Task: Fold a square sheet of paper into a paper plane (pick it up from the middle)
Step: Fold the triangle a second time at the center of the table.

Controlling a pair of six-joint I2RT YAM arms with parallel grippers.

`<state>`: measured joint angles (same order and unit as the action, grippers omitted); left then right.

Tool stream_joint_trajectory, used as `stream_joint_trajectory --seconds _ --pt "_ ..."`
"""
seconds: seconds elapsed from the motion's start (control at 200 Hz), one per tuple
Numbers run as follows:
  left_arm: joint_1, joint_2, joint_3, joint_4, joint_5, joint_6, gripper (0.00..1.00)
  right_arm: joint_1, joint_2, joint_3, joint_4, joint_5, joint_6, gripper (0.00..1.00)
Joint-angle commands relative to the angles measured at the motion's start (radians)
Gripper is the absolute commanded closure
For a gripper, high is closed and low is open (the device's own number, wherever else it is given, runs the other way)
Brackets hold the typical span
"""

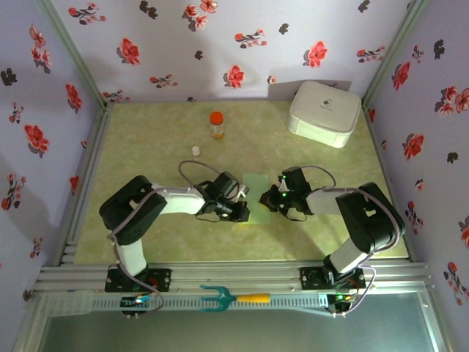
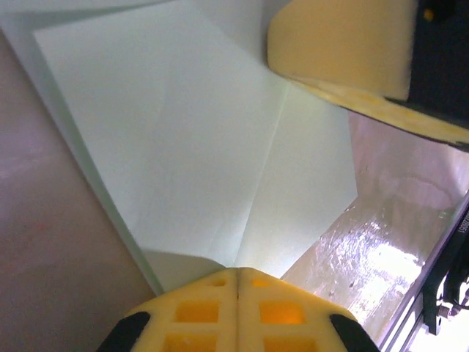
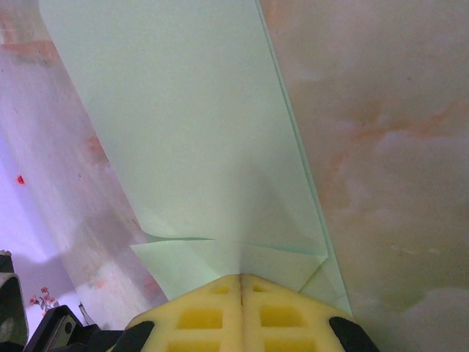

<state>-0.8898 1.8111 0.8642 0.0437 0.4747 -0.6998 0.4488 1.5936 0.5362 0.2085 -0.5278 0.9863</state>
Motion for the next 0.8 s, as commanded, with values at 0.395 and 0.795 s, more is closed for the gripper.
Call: stream_joint_trajectory --seconds 0.395,0.795 --pt "-0.005 -0.164 -0.082 -0.148 -0.048 0.048 1.0 -0.016 0.042 -0.004 -0.103 0.084 -0.023 1.0" --pt "0.041 -0.014 0.113 -0.056 -0.04 0.015 1.0 -0.016 0.045 0.002 -0.08 0.064 -0.015 1.0"
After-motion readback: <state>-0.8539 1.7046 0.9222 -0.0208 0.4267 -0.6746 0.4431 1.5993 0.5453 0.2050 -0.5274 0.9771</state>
